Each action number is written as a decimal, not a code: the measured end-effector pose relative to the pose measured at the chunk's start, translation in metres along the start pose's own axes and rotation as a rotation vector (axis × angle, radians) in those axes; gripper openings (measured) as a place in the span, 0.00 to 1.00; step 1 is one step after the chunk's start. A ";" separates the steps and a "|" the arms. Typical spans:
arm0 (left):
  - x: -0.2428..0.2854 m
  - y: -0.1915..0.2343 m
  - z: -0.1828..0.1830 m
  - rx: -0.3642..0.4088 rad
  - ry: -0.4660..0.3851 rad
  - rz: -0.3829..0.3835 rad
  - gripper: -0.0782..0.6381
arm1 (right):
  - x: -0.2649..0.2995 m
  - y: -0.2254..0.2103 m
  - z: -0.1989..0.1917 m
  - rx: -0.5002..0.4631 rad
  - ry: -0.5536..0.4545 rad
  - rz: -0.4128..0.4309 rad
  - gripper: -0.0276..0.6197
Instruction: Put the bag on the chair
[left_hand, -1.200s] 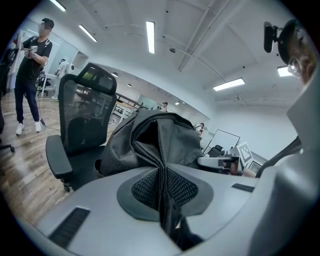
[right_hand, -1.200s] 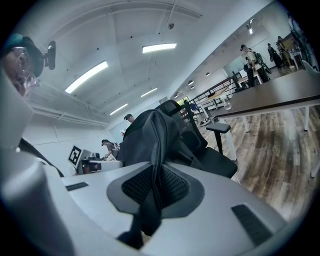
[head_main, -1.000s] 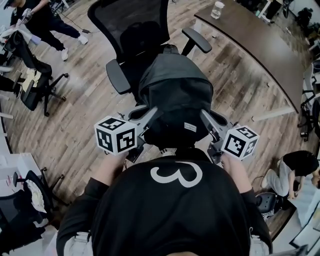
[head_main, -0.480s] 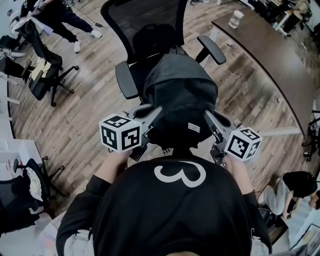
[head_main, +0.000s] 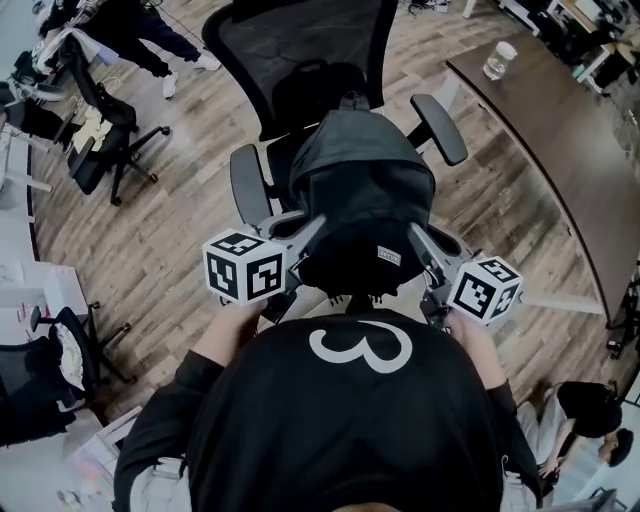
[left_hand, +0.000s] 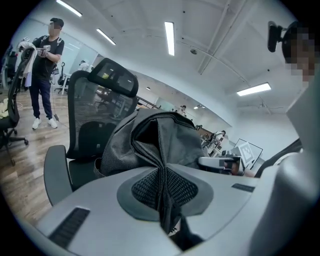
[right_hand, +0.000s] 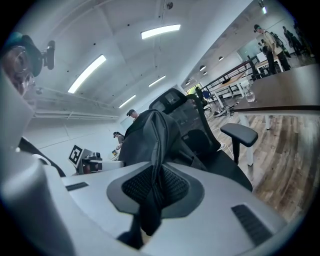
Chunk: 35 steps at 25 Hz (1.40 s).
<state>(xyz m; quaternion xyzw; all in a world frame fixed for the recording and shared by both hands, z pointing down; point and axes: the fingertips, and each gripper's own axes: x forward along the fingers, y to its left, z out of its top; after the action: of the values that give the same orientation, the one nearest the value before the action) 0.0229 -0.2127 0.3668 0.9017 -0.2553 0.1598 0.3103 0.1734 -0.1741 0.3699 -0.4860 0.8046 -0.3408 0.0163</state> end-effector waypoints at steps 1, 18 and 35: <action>0.006 0.005 0.004 -0.008 -0.001 0.006 0.17 | 0.006 -0.006 0.005 -0.001 0.006 0.005 0.13; 0.081 0.066 0.069 -0.057 -0.031 0.095 0.17 | 0.088 -0.079 0.075 -0.028 0.087 0.077 0.13; 0.115 0.123 0.108 -0.060 -0.070 0.152 0.17 | 0.158 -0.112 0.109 -0.070 0.119 0.095 0.13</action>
<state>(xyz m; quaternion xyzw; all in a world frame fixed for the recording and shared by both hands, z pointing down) 0.0617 -0.4066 0.3952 0.8750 -0.3382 0.1433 0.3153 0.2152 -0.3902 0.3974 -0.4267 0.8376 -0.3396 -0.0323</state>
